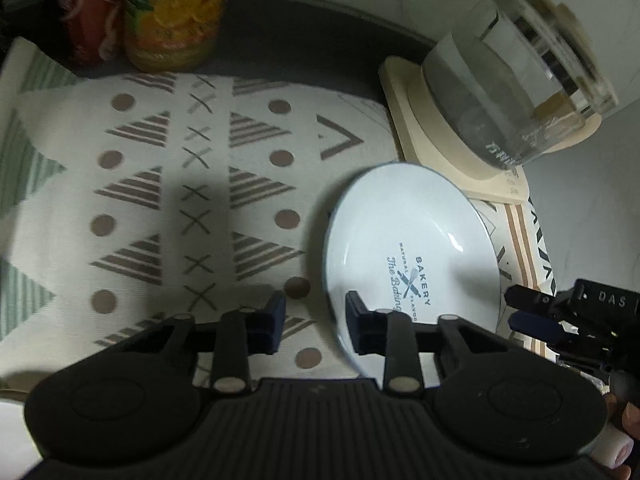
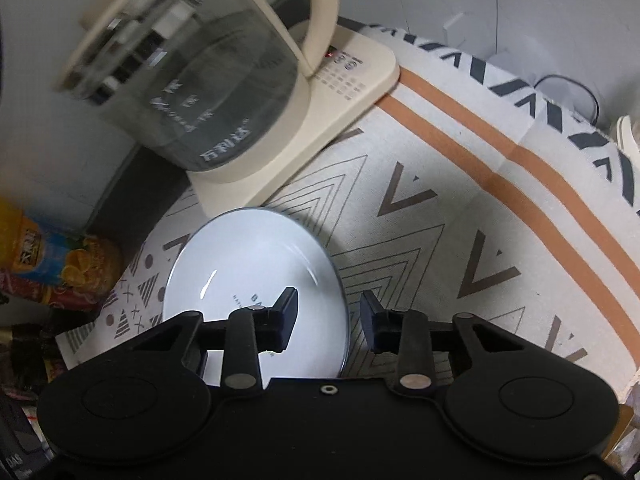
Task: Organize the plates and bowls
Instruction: 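Close both grippers on the rim of the 'Bakery' plate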
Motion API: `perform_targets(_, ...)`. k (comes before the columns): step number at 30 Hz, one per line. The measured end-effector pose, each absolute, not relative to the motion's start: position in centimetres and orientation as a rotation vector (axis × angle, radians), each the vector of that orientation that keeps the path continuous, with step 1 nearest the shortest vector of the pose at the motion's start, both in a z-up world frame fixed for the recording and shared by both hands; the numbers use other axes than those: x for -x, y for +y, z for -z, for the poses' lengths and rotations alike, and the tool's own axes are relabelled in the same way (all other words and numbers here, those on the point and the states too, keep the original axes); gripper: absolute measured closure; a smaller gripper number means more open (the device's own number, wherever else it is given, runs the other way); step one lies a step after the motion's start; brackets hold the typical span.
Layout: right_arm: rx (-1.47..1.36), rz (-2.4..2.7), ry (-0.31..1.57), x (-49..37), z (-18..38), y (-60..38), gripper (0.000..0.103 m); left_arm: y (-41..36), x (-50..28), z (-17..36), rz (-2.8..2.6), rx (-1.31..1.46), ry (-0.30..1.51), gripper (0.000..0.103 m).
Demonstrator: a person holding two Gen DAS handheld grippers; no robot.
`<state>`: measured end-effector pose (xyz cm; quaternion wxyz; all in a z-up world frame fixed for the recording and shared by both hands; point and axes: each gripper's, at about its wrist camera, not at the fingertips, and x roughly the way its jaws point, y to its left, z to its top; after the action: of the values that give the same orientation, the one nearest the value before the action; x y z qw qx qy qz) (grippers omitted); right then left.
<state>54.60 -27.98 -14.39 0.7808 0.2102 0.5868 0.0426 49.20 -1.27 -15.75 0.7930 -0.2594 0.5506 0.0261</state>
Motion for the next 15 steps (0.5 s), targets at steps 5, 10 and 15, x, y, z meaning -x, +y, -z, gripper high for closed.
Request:
perform_targets(5, -0.45, -0.107, 1.311, -56.0, 15.5, -27.7, 0.073, -2.1, -49.9, 17.0, -0.046, 0.556, 1.213, 0.08)
perform_targets(10, -0.399, -0.106, 1.363, -57.3, 16.6, -27.1, 0.075, -2.8, -50.5, 17.5, -0.027, 0.546, 1.207, 0.085)
perform_targets(15, -0.386, -0.12, 1.432, -57.9, 18.2, -26.4, 0.076, -2.9, -50.9, 17.9, -0.022, 0.56, 1.208, 0.088)
